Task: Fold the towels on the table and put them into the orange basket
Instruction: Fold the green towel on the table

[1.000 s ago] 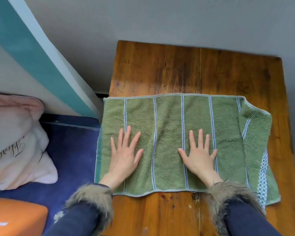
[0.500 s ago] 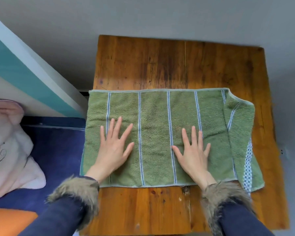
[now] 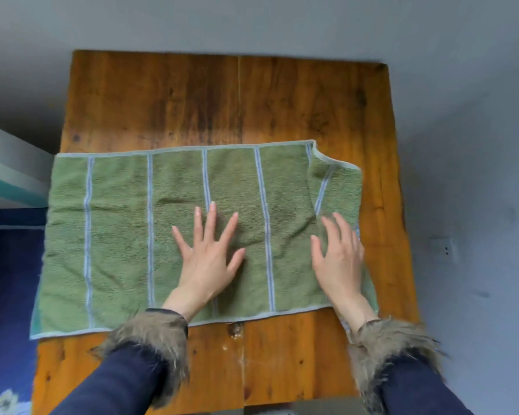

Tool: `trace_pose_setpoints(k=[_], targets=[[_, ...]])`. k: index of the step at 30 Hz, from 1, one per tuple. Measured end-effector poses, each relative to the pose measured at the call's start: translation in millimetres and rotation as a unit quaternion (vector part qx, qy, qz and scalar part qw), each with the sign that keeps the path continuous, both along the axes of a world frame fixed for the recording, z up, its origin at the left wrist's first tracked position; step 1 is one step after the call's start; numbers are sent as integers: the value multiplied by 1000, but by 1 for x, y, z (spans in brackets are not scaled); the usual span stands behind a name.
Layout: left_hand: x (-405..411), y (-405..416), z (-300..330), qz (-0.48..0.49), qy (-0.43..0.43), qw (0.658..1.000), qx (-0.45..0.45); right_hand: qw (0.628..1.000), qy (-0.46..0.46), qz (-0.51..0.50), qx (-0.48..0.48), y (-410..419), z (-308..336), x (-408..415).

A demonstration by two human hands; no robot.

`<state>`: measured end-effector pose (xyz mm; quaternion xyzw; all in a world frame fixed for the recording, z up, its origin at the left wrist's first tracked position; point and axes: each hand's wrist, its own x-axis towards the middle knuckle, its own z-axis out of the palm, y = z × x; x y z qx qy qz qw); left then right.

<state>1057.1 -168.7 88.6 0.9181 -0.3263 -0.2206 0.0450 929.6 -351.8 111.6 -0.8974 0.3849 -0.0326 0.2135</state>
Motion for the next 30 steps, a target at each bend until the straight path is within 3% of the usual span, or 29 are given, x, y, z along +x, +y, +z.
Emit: trace_pose_setpoints(k=[4, 9, 15, 19, 25, 28, 30], targets=[[-46, -53, -5, -91, -21, 996, -7, 973, -50, -186, 128, -58, 5, -21], [-80, -79, -21, -96, -20, 995, 21, 946, 48, -196, 255, -90, -2, -20], [-80, -80, -28, -104, -16, 993, 48, 931, 77, -215, 284, -89, -15, -11], [-79, -80, -25, -114, -1, 992, 59, 936, 38, -205, 282, -97, -11, -12], [-83, -83, -16, -86, -24, 996, 15, 928, -56, -283, 237, -132, 5, -21], [-96, -100, -2, -65, -68, 995, -41, 909, -49, -308, 275, -142, 6, -21], [-115, -116, 8, -51, -39, 990, -122, 897, -68, -288, 328, -139, 10, -19]])
